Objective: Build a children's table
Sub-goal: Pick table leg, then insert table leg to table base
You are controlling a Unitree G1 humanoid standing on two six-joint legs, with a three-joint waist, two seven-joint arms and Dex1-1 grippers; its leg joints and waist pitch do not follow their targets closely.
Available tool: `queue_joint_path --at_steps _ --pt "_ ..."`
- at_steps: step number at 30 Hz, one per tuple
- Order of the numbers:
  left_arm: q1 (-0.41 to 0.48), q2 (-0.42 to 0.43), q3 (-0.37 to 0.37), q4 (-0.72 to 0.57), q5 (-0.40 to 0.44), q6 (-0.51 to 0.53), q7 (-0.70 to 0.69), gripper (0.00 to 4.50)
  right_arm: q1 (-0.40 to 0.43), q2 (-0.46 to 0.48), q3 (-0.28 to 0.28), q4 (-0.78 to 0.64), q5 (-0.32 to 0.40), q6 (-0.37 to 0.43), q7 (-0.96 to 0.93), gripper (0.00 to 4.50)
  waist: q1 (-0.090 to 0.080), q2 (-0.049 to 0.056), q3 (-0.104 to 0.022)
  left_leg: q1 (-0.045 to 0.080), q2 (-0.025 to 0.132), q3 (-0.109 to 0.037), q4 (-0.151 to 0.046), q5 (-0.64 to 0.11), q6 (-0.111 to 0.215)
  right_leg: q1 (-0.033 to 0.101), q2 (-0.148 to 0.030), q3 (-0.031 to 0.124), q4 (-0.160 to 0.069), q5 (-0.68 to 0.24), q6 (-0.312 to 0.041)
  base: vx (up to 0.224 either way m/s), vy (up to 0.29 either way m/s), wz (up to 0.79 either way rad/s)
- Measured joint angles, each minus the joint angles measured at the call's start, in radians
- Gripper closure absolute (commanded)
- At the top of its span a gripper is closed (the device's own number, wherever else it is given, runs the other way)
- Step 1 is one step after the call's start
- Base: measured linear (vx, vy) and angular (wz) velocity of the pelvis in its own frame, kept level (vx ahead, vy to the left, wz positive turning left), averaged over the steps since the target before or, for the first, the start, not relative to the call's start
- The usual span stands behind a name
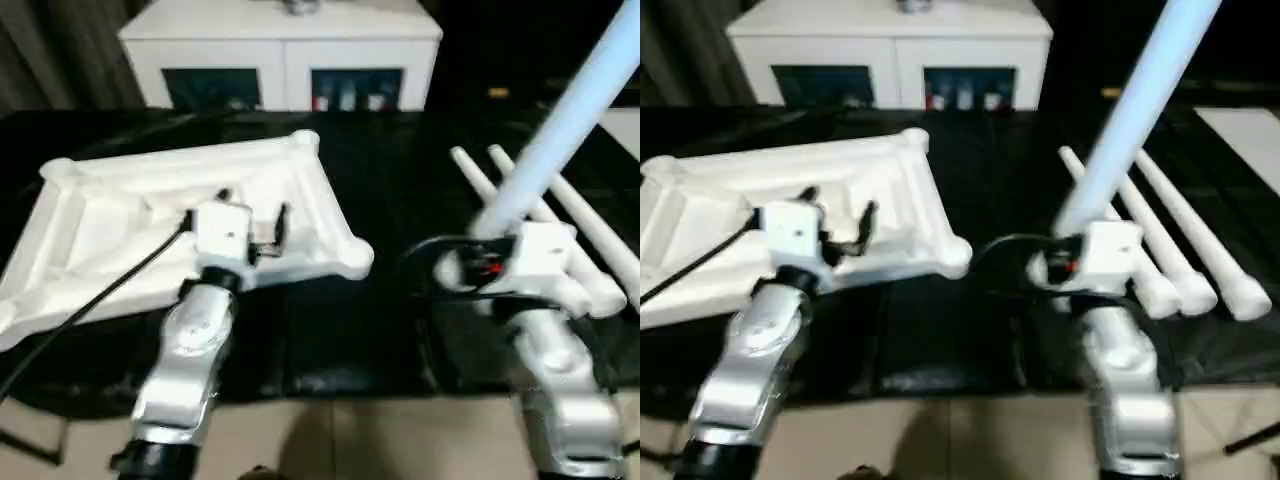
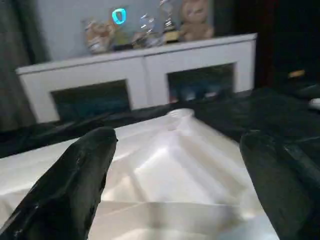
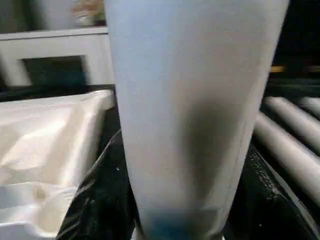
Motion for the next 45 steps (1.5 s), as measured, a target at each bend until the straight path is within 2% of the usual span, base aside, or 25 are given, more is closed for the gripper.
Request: queue_joint_path --at_steps 2,3,4,5,6,7,8,10,11,12,13,14,16,18,19,20,21,23,24,25,26,27,31,38,45 --pt "-0.001 -0.003 0.001 -0.001 0.0 0.001 -0.001 0.04 0.001 -0.006 -0.001 0.0 0.001 0.0 0.002 2.62 -0.024 -0.008 -0.002 0.01 -0.018 -0.003 0.0 -0.009 0.01 -0.072 -0.011 0.008 0.047 0.016 0.03 0.082 0.03 0.0" --pt "-0.003 -0.004 -0.002 -0.001 -0.001 0.001 -0.001 0.04 0.002 -0.007 -0.003 0.0 0.003 0.0 0.002 2.62 -0.037 -0.019 -0.001 0.015 -0.034 -0.008 0.0 -0.012 0.013 -0.098 -0.019 0.019 0.038 0.024 0.044 0.072 -0.016 0.14" --pt "-0.006 -0.007 -0.005 -0.001 -0.001 0.001 -0.002 0.04 0.007 -0.011 -0.005 -0.002 0.002 0.0 0.003 2.62 -0.044 -0.042 0.0 0.018 -0.061 -0.015 0.0 -0.013 0.014 -0.106 -0.032 0.041 0.002 0.055 0.043 0.027 -0.085 0.5" --pt "-0.009 -0.028 -0.023 0.001 -0.001 0.003 -0.005 0.04 0.025 -0.025 -0.017 -0.002 0.001 0.001 0.005 2.62 -0.044 -0.06 0.005 0.009 -0.074 -0.023 0.014 -0.028 0.041 -0.099 -0.038 0.046 -0.001 0.078 0.039 0.027 -0.085 0.5" --pt "-0.006 -0.041 -0.043 -0.002 -0.004 0.002 -0.009 0.04 0.028 -0.034 -0.031 0.004 -0.003 0.005 0.004 2.62 -0.026 -0.053 0.006 -0.001 -0.069 -0.022 0.059 -0.062 0.097 -0.086 -0.04 0.037 -0.02 0.082 0.036 0.034 -0.073 0.45" --pt "-0.004 -0.039 -0.052 -0.002 -0.008 0.002 -0.01 0.04 0.027 -0.034 -0.038 0.004 -0.004 0.006 0.004 2.62 -0.021 -0.049 0.006 -0.022 -0.067 -0.02 0.113 -0.071 0.106 -0.072 -0.058 0.01 -0.042 0.084 0.033 0.08 -0.014 0.23" --pt "-0.004 -0.032 -0.049 -0.003 -0.009 0.002 -0.01 0.04 0.026 -0.029 -0.038 0.003 -0.004 0.006 0.005 2.62 -0.015 -0.048 0.005 -0.031 -0.055 -0.014 0.13 -0.07 0.101 -0.047 -0.083 -0.031 -0.07 0.088 0.034 0.08 -0.014 0.23" --pt "-0.005 -0.027 -0.044 -0.005 -0.009 0.001 -0.01 0.04 0.023 -0.025 -0.038 0.001 -0.004 0.005 0.005 2.62 -0.011 -0.021 0.001 -0.027 -0.003 0.004 0.077 -0.065 0.094 -0.003 -0.102 -0.118 -0.114 0.092 0.036 0.124 0.054 0.47" --pt "-0.005 -0.024 -0.041 -0.012 -0.009 0.0 -0.01 0.04 0.016 -0.018 -0.041 0.0 0.002 0.003 0.003 2.62 -0.012 0.013 -0.003 -0.007 0.037 0.009 0.014 -0.052 0.075 0.022 -0.088 -0.147 -0.127 0.091 0.042 0.147 0.083 0.55" --pt "0.0 -0.016 -0.029 -0.013 -0.009 0.0 -0.01 0.04 0.012 -0.001 -0.046 0.002 0.011 0.004 -0.001 2.62 -0.015 0.019 0.004 0.008 0.052 0.009 0.011 -0.009 -0.011 0.028 -0.068 -0.134 -0.119 0.082 0.039 0.124 0.11 0.43" --pt "0.008 -0.006 -0.018 -0.011 -0.009 0.001 -0.011 0.04 0.008 0.026 -0.032 0.002 0.018 0.004 -0.001 2.62 -0.016 0.007 0.005 0.013 0.037 0.011 0.015 -0.025 -0.027 0.012 -0.062 -0.094 -0.078 0.057 0.004 0.147 0.075 0.17" --pt "0.008 0.008 0.0 -0.003 -0.011 0.003 -0.018 0.04 0.007 0.026 -0.01 0.001 0.021 0.004 0.003 2.62 -0.02 -0.01 0.003 0.02 0.021 0.011 0.016 -0.034 -0.017 -0.023 -0.05 -0.046 -0.018 0.046 -0.017 0.147 0.075 0.17" --pt "0.01 0.007 -0.005 -0.002 -0.017 0.003 -0.038 0.04 0.007 0.009 -0.014 0.001 0.019 0.003 0.002 2.62 -0.02 -0.015 0.001 0.035 0.011 0.013 0.016 -0.048 -0.008 -0.083 -0.034 -0.02 0.027 0.051 -0.004 0.166 0.043 0.14" --pt "0.011 0.013 -0.03 -0.003 -0.02 0.002 -0.077 0.04 0.008 0.006 -0.025 0.001 0.019 0.001 0.001 2.62 -0.023 -0.033 0.0 0.062 -0.012 0.035 0.013 -0.065 -0.005 -0.15 -0.035 -0.001 0.013 0.085 0.017 0.148 0.017 0.07" --pt "0.011 0.02 -0.046 -0.003 -0.024 0.002 -0.098 0.04 0.008 0.006 -0.027 0.001 0.018 0.001 0.001 2.62 -0.024 -0.049 0.0 0.076 -0.03 0.048 0.011 -0.072 -0.008 -0.159 -0.046 0.008 -0.033 0.11 0.01 0.137 -0.072 0.06" --pt "0.012 0.024 -0.069 0.002 -0.03 0.004 -0.121 0.04 0.015 -0.003 -0.039 0.001 0.018 0.0 0.001 2.62 -0.021 -0.072 0.007 0.082 -0.039 0.062 0.014 -0.085 -0.006 -0.156 -0.05 0.035 -0.029 0.159 0.006 0.137 -0.072 0.06" --pt "0.012 0.01 -0.098 0.003 -0.034 0.005 -0.137 0.04 0.021 -0.014 -0.053 0.002 0.018 0.0 0.001 2.62 -0.008 -0.068 0.007 0.09 -0.04 0.062 0.03 -0.106 0.03 -0.147 -0.044 0.05 -0.033 0.15 0.001 0.147 -0.075 0.1" --pt "0.013 0.011 -0.129 0.003 -0.057 0.007 -0.181 0.04 0.021 -0.032 -0.081 0.003 0.019 0.0 0.009 2.62 0.007 -0.058 0.005 0.072 -0.041 0.027 0.087 -0.117 0.05 -0.122 -0.032 0.056 -0.056 0.147 -0.003 0.171 -0.049 0.03" --pt "0.013 0.026 -0.132 0.003 -0.069 0.005 -0.212 0.04 0.018 -0.04 -0.089 0.002 0.02 -0.002 0.021 2.62 0.018 -0.057 0.003 0.055 -0.039 0.009 0.092 -0.113 0.044 -0.109 -0.031 0.055 -0.066 0.147 -0.009 0.151 -0.023 0.0" --pt "0.014 0.038 -0.13 0.003 -0.075 0.004 -0.228 0.04 0.012 -0.043 -0.09 0.002 0.022 -0.003 0.027 2.62 0.024 -0.049 -0.001 0.037 -0.03 0.001 0.073 -0.1 0.025 -0.104 -0.029 0.051 -0.066 0.143 -0.011 0.118 0.006 0.01" --pt "0.017 0.054 -0.13 0.002 -0.086 0.005 -0.264 0.04 0.007 -0.053 -0.089 0.001 0.039 -0.005 0.049 2.62 0.03 -0.031 -0.006 0.02 -0.003 0.003 -0.002 -0.054 0.012 -0.104 -0.01 0.041 -0.061 0.137 -0.012 0.118 0.006 0.01" --pt "0.024 0.066 -0.129 0.003 -0.111 0.005 -0.308 0.04 0.004 -0.058 -0.089 0.001 0.055 -0.005 0.071 2.62 0.034 -0.011 -0.008 0.013 0.023 0.0 -0.003 0.0 -0.047 -0.103 0.003 0.031 -0.051 0.129 -0.008 0.112 0.071 -0.05" --pt "0.04 0.127 -0.139 0.027 -0.207 0.008 -0.498 0.04 -0.012 -0.083 -0.068 -0.002 0.138 0.014 0.184 2.62 0.044 -0.015 -0.011 -0.019 0.018 0.003 0.022 -0.01 -0.043 -0.132 -0.01 0.03 -0.045 0.132 0.004 0.079 0.083 -0.02" --pt "-0.033 0.215 -0.248 0.112 -0.236 0.021 -0.768 0.04 -0.012 -0.151 -0.068 -0.005 0.214 0.069 0.322 2.62 0.044 -0.029 -0.001 0.0 0.025 0.064 -0.001 0.001 -0.034 -0.125 -0.038 0.032 -0.049 0.14 0.007 -0.055 0.033 0.03" --pt "-0.153 0.244 -0.318 0.286 -0.212 0.02 -0.926 0.38 -0.008 -0.201 -0.052 -0.033 0.237 0.086 0.383 2.62 0.042 -0.032 0.001 0.014 0.028 0.079 -0.015 0.002 -0.035 -0.116 -0.049 0.028 -0.067 0.147 0.014 -0.049 0.011 -0.03"
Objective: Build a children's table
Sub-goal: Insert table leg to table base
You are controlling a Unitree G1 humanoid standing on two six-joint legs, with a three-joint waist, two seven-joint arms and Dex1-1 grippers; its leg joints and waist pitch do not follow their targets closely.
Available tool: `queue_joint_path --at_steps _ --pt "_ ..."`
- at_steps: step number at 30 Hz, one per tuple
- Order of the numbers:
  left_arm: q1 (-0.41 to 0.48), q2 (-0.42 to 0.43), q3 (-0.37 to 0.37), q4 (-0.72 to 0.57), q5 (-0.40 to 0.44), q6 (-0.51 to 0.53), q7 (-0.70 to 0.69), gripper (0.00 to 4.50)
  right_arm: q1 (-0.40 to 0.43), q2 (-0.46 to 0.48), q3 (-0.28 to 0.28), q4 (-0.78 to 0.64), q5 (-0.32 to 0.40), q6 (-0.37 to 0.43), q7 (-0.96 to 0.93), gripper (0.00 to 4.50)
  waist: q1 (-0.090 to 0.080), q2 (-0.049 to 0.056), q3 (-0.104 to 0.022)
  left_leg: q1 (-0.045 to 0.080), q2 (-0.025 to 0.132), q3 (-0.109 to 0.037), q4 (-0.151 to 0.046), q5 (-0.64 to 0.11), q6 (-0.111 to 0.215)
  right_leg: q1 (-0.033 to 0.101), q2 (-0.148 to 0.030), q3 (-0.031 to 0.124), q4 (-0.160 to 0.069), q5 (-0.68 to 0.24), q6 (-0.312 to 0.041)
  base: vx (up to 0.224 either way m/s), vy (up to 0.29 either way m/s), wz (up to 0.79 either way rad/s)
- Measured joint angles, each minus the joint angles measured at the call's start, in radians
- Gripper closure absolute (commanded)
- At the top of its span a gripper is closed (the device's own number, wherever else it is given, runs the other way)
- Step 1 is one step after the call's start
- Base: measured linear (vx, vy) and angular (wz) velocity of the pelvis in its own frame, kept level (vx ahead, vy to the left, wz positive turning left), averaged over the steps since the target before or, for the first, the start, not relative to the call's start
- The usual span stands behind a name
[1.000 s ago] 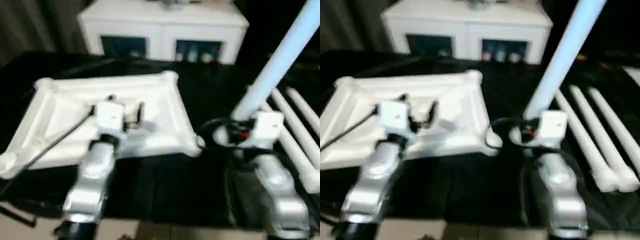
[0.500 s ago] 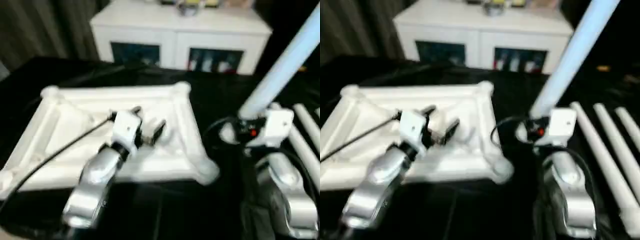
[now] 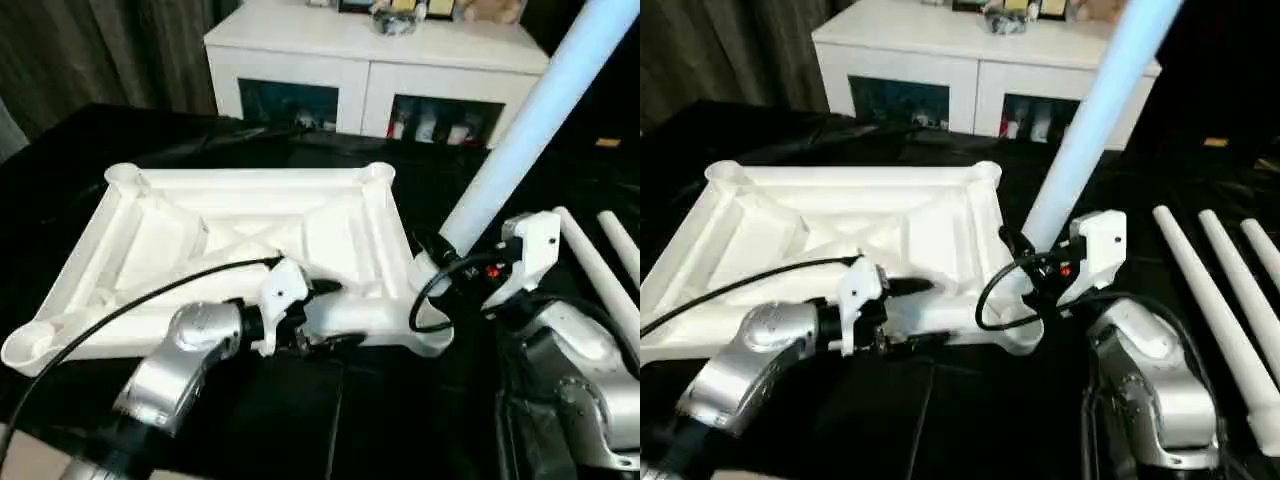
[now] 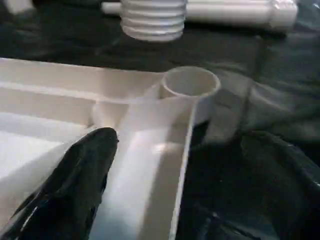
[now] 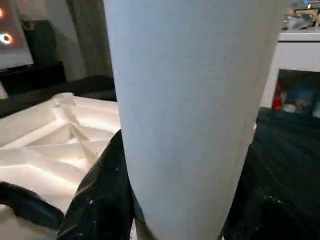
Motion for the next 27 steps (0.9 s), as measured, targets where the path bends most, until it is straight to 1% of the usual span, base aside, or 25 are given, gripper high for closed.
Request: queue_joint_path --at_steps 2,3,6,9,12,14,15,17,18,19,20,22,24,27 --pt "-0.02 -0.001 -0.015 0.036 0.009 -0.002 -0.016 0.43 0.005 -0.002 0.002 -0.002 0.001 0.004 0.003 2.62 0.0 0.0 0.0 0.001 0.0 0.004 0.0 0.0 0.0 0.0 -0.002 0.001 -0.001 0.004 0.001 -0.025 0.014 -0.03" --pt "-0.028 -0.002 -0.024 0.052 0.02 -0.007 -0.021 0.74 0.01 -0.006 0.001 -0.004 0.002 0.006 0.005 2.62 -0.001 0.0 0.0 0.001 0.0 0.005 0.0 0.0 0.0 -0.001 -0.003 0.001 -0.002 0.004 0.001 0.0 0.0 0.0" --pt "-0.052 -0.003 -0.037 0.092 0.039 -0.01 -0.041 0.85 0.023 -0.016 0.001 -0.008 0.003 0.01 0.01 2.62 -0.001 0.001 0.0 0.001 0.0 0.005 0.0 0.0 0.0 -0.001 -0.003 0.001 -0.005 0.009 0.0 0.0 0.0 0.0" --pt "-0.057 -0.008 -0.047 0.099 0.039 -0.009 -0.06 1.24 0.036 -0.02 0.0 -0.01 0.002 0.01 0.009 2.62 -0.001 0.001 0.0 0.001 0.001 0.006 0.0 0.0 0.0 -0.001 -0.003 0.0 -0.007 0.014 0.0 0.0 0.0 0.0" --pt "-0.079 -0.013 -0.07 0.115 0.062 -0.016 -0.066 1.3 0.039 -0.024 -0.004 -0.01 -0.002 0.01 0.005 2.62 -0.001 0.002 -0.001 -0.002 0.003 0.006 0.0 0.0 0.001 -0.004 -0.003 -0.001 -0.009 0.022 -0.001 0.0 0.0 0.0" --pt "-0.096 -0.016 -0.084 0.117 0.085 -0.028 -0.063 1.64 0.039 -0.026 -0.005 -0.011 -0.003 0.01 -0.001 2.62 0.001 0.005 -0.002 -0.008 0.005 0.008 -0.001 0.004 0.005 -0.009 -0.002 -0.003 -0.01 0.022 0.0 0.0 0.0 0.0" --pt "-0.097 -0.02 -0.086 0.116 0.093 -0.032 -0.063 1.73 0.04 -0.026 -0.005 -0.011 -0.004 0.01 -0.002 2.62 0.001 0.006 -0.002 -0.009 0.005 0.009 -0.002 0.005 0.006 -0.011 -0.002 -0.002 -0.01 0.022 0.0 0.0 0.0 0.0" --pt "-0.101 -0.025 -0.092 0.112 0.099 -0.036 -0.065 1.7 0.042 -0.026 -0.005 -0.011 -0.004 0.01 -0.003 2.62 0.002 0.007 -0.003 -0.012 0.005 0.009 -0.002 0.007 0.009 -0.015 -0.001 -0.002 -0.01 0.021 0.0 0.0 0.0 0.0" --pt "-0.101 -0.025 -0.096 0.108 0.101 -0.036 -0.066 2.0 0.044 -0.026 -0.005 -0.011 -0.004 0.01 -0.003 2.62 0.002 0.007 -0.003 -0.013 0.005 0.01 -0.002 0.007 0.009 -0.015 -0.001 -0.002 -0.011 0.021 0.0 0.0 0.0 0.0" --pt "-0.101 -0.025 -0.099 0.105 0.106 -0.036 -0.066 2.0 0.044 -0.026 -0.005 -0.011 -0.004 0.01 -0.004 2.62 0.002 0.007 -0.003 -0.013 0.005 0.01 -0.002 0.007 0.009 -0.015 -0.001 -0.002 -0.012 0.021 0.0 0.0 0.0 0.0" --pt "-0.101 -0.025 -0.102 0.103 0.109 -0.036 -0.065 2.15 0.044 -0.025 -0.005 -0.012 -0.005 0.01 -0.004 2.62 0.003 0.007 -0.003 -0.013 0.005 0.01 -0.002 0.007 0.009 -0.015 -0.002 -0.002 -0.012 0.021 0.0 0.0 0.0 0.0" --pt "-0.102 -0.024 -0.105 0.096 0.118 -0.028 -0.063 2.18 0.047 -0.026 -0.005 -0.022 -0.005 0.01 -0.008 2.62 0.004 0.008 -0.002 -0.013 0.005 0.011 -0.003 0.007 0.009 -0.015 -0.002 -0.001 -0.013 0.021 0.0 0.0 0.0 0.0" --pt "-0.102 -0.019 -0.114 0.082 0.132 -0.014 -0.064 2.41 0.058 -0.026 -0.005 -0.033 -0.005 0.01 -0.012 2.62 0.003 0.008 -0.002 -0.012 0.005 0.011 -0.003 0.007 0.009 -0.014 -0.002 -0.001 -0.013 0.021 0.0 0.0 0.0 0.0" --pt "-0.106 -0.004 -0.129 0.048 0.156 0.034 -0.063 2.64 0.061 -0.025 -0.005 -0.033 -0.006 0.01 -0.013 2.62 0.001 0.008 -0.002 -0.01 0.005 0.012 -0.004 0.007 0.008 -0.014 -0.002 0.0 -0.013 0.021 0.0 0.0 0.0 0.0"
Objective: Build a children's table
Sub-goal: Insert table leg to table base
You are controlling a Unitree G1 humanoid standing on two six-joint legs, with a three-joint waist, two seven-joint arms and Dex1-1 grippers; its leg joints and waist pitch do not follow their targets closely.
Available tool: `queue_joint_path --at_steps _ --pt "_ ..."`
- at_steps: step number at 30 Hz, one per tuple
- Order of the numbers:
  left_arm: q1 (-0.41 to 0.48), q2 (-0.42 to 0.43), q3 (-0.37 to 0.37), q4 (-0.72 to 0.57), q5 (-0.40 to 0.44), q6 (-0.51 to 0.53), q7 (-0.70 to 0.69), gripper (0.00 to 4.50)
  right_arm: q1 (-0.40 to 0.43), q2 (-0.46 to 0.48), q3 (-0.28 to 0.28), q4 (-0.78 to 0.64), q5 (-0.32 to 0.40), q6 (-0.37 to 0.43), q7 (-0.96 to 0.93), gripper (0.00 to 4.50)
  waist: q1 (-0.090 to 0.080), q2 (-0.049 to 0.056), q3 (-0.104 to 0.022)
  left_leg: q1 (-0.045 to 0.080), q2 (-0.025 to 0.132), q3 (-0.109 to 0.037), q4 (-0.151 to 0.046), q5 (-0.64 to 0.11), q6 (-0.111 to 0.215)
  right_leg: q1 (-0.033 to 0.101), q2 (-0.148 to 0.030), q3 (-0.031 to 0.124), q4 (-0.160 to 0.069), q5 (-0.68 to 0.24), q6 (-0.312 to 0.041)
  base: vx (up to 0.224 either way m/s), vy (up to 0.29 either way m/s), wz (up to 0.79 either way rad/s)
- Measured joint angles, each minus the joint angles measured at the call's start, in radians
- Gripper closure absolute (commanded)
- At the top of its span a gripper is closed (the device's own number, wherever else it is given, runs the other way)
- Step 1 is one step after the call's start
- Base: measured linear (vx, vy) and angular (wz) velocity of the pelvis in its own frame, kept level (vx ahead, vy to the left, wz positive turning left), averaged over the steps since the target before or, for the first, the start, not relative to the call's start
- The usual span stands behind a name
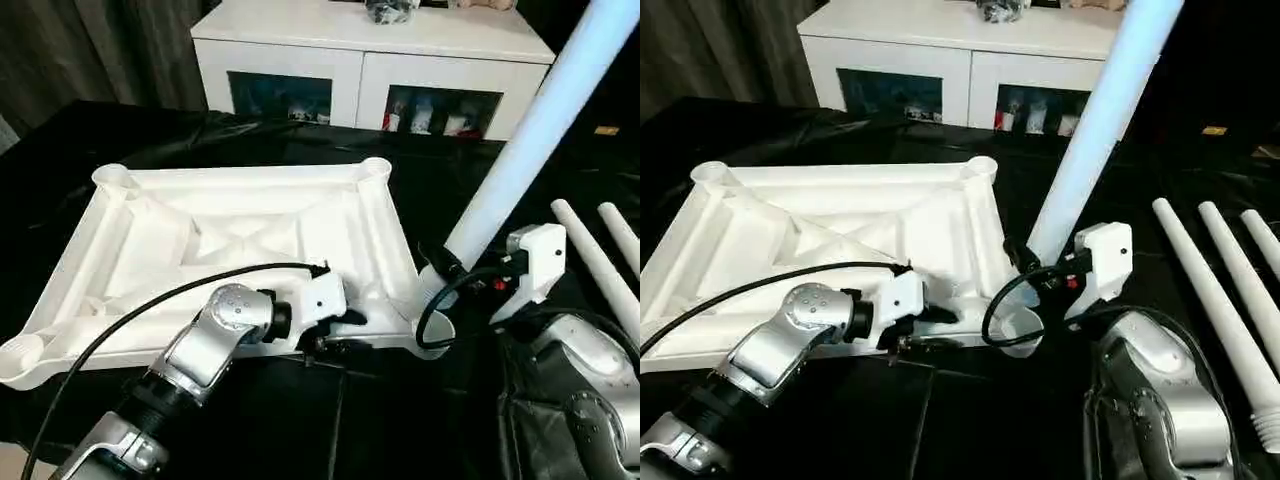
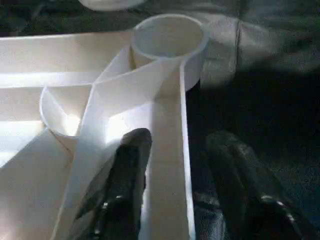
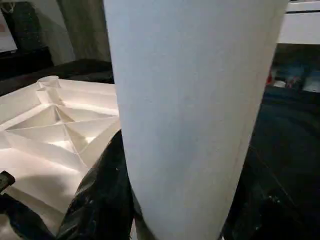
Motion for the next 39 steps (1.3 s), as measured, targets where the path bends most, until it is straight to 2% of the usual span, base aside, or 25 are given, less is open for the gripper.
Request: queue_joint_path --at_steps 5,11,13,17,22,27,33,39 --pt "-0.002 0.009 -0.005 -0.048 0.007 0.102 0.0 3.07 0.0 0.0 0.001 0.0 -0.007 0.0 -0.002 2.62 -0.002 0.0 0.0 0.002 0.0 0.001 -0.007 0.0 -0.001 -0.001 0.0 0.0 -0.002 0.0 0.0 0.0 0.0 0.0" --pt "-0.006 0.02 -0.033 -0.094 0.031 0.145 -0.003 3.63 0.0 0.002 0.016 0.0 -0.022 -0.002 -0.008 2.62 0.001 0.001 0.0 0.002 0.0 0.002 -0.013 0.002 -0.003 -0.002 0.0 -0.002 -0.007 0.0 0.0 0.0 0.0 0.0" --pt "-0.006 0.03 -0.041 -0.105 0.038 0.152 -0.006 3.63 0.0 0.003 0.017 0.0 -0.022 -0.002 -0.008 2.62 0.002 0.002 0.001 0.002 0.0 0.002 -0.014 0.002 -0.003 -0.002 0.0 -0.002 -0.008 0.0 0.0 0.0 0.0 0.0" --pt "-0.009 0.057 -0.052 -0.12 0.056 0.15 -0.025 4.09 0.0 0.005 0.017 0.0 -0.022 -0.003 -0.008 2.62 -0.005 0.003 0.001 0.002 0.0 0.003 -0.014 0.002 -0.003 -0.001 0.0 -0.001 -0.009 0.0 0.0 0.0 0.0 0.0" --pt "-0.008 0.074 -0.051 -0.116 0.059 0.115 -0.035 4.43 -0.001 0.011 0.017 0.0 -0.021 -0.003 -0.01 2.62 -0.003 0.003 0.001 0.002 0.0 0.003 -0.015 0.002 -0.003 -0.001 0.0 -0.002 -0.009 0.0 0.0 0.0 0.0 0.0" --pt "-0.015 0.075 -0.034 -0.084 0.046 0.1 -0.036 4.43 -0.018 0.036 0.017 0.011 -0.018 -0.003 -0.015 2.62 -0.005 0.003 0.001 0.002 0.0 0.003 -0.015 0.002 -0.003 -0.001 0.0 -0.001 -0.009 0.0 0.0 0.0 0.0 0.0" --pt "-0.044 0.097 0.017 0.013 0.036 0.048 -0.034 4.5 -0.068 0.049 0.022 0.062 0.022 0.023 0.009 2.64 -0.021 0.003 0.001 0.003 0.0 0.003 -0.015 0.002 -0.003 -0.002 0.0 -0.001 -0.007 0.0 0.0 0.0 0.0 0.0" --pt "-0.063 0.108 0.043 0.07 0.031 0.016 -0.025 4.5 -0.121 0.04 0.073 0.15 0.018 0.054 0.068 2.64 -0.024 0.001 0.002 0.002 0.0 0.003 -0.015 0.002 -0.003 -0.003 0.001 -0.001 -0.007 0.0 0.0 0.0 0.0 0.0"
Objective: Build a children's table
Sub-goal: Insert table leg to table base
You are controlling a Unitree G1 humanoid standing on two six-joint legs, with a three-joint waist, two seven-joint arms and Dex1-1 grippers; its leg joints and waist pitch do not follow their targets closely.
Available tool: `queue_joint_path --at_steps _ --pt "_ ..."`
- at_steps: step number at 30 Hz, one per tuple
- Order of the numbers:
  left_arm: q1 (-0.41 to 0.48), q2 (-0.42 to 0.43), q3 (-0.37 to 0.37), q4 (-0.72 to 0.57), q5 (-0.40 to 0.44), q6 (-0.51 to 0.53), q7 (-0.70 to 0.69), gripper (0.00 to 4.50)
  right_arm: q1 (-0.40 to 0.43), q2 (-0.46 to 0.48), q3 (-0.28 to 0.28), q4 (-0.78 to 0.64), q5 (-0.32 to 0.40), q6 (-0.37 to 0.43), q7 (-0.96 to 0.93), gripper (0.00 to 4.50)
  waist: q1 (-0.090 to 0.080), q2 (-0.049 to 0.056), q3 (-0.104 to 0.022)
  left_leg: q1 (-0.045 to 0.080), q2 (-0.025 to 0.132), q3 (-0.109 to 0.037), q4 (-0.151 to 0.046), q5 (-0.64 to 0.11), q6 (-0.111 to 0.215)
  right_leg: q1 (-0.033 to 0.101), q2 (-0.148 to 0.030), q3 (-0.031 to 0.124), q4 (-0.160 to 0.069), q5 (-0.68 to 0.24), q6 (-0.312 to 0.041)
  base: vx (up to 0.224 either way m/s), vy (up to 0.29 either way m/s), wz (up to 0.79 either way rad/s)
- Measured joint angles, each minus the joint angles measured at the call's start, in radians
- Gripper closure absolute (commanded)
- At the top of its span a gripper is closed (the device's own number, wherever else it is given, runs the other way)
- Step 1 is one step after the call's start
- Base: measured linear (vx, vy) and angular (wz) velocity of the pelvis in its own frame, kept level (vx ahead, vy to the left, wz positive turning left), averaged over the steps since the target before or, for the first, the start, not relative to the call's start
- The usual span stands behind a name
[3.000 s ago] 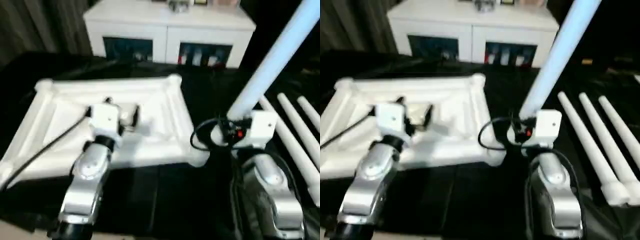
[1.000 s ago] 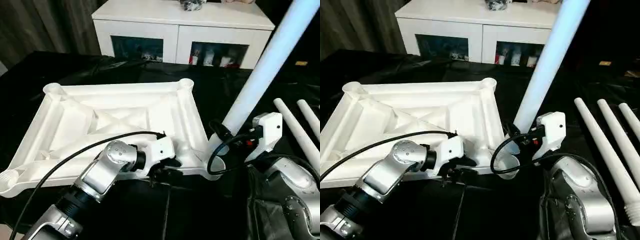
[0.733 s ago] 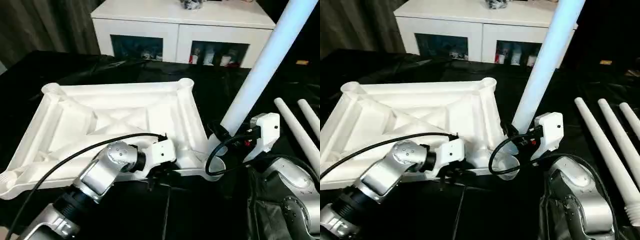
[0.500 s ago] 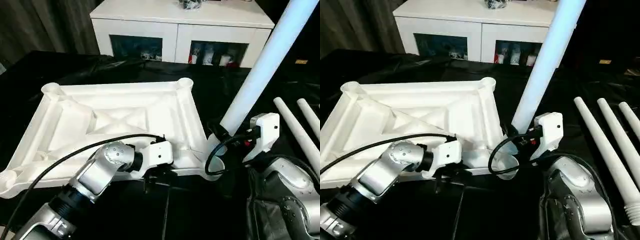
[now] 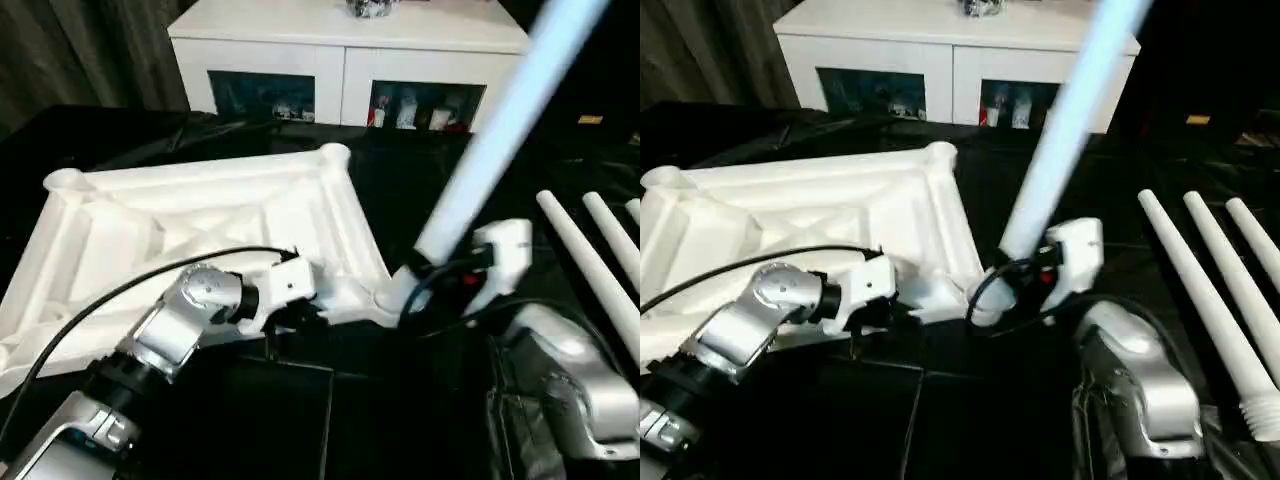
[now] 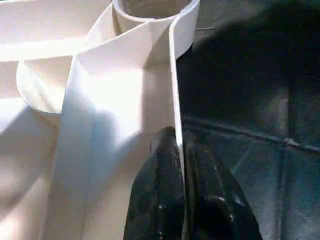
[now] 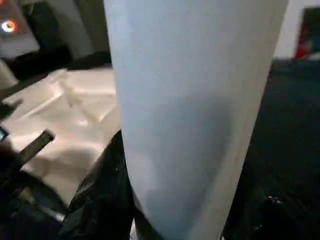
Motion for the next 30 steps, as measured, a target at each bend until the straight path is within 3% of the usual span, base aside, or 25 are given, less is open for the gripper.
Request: queue_joint_path --at_steps 14,30 --pt "-0.005 -0.011 0.0 0.012 0.01 -0.02 -0.006 4.5 -0.132 -0.037 0.073 0.115 -0.042 0.03 0.068 2.64 0.003 -0.003 0.002 0.001 0.0 0.003 0.0 0.0 0.0 0.0 0.0 0.001 -0.001 0.0 0.0 0.0 0.0 0.0" --pt "-0.01 -0.018 0.001 0.023 0.022 -0.029 -0.01 4.5 -0.16 -0.052 0.089 0.14 -0.057 0.066 0.092 2.64 0.004 -0.007 0.001 0.001 0.001 0.003 0.0 0.0 0.0 0.001 0.0 0.001 -0.001 0.0 0.0 0.0 0.0 0.0"
